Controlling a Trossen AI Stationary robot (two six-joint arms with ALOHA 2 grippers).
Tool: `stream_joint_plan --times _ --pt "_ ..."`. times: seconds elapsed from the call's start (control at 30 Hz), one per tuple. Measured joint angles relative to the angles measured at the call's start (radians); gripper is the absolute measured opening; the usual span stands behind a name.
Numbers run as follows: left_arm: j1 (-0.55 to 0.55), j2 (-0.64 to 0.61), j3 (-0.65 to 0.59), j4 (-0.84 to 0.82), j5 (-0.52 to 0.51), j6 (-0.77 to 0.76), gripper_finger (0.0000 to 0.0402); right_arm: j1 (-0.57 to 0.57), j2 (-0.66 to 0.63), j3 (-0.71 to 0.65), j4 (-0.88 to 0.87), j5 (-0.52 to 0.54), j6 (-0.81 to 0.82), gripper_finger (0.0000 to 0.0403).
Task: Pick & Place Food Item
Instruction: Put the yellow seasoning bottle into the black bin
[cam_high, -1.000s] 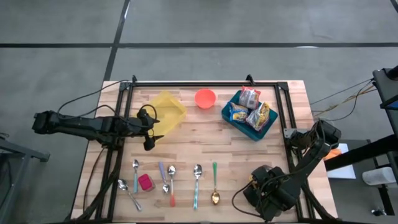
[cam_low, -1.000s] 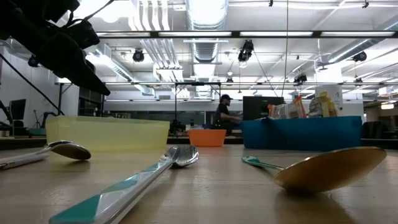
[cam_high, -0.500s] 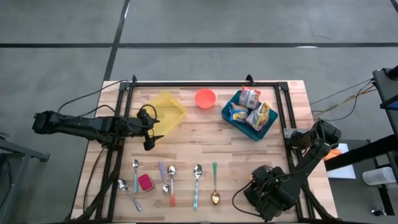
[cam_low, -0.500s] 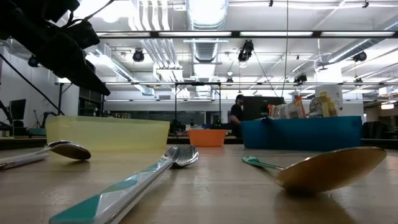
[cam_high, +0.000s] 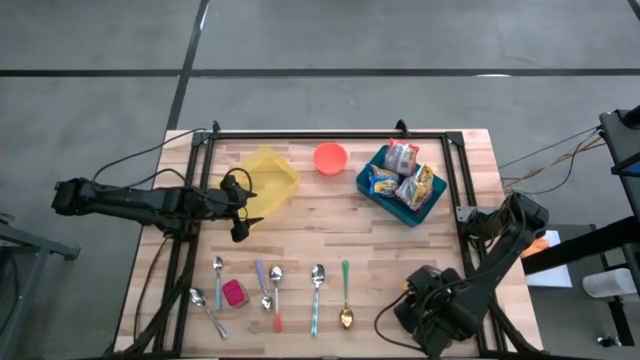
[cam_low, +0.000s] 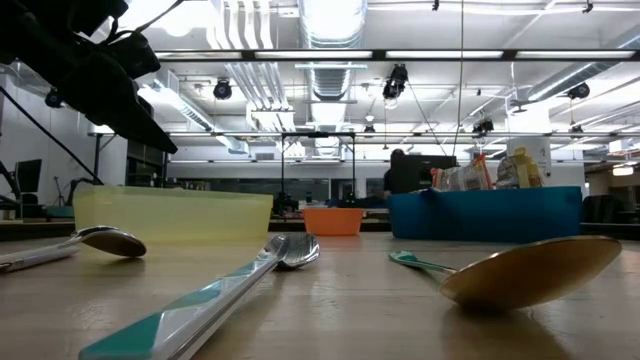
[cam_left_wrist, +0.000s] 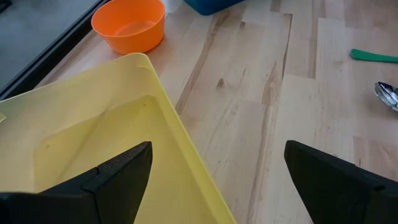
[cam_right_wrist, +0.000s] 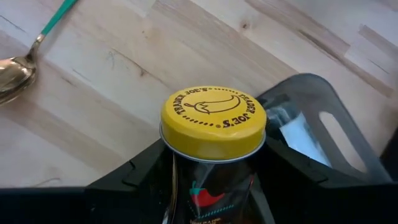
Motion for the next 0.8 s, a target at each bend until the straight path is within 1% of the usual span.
stream_joint_plan --times 0.27,0.47,0.8 --pt "0.0 0.0 0.0 0.0 0.0 0.003 0.0368 0.002 -0.001 0.089 -0.024 -0.085 0.0 0.0206" --pt "0.0 0.0 0.0 0.0 0.0 0.003 0.0368 0.002 -0.001 0.109 -0.02 -0.224 0.004 0.0206" --pt "0.0 0.0 0.0 0.0 0.0 0.003 0.0368 0.002 0.019 0.087 -0.03 -0.22 -0.002 0.0206"
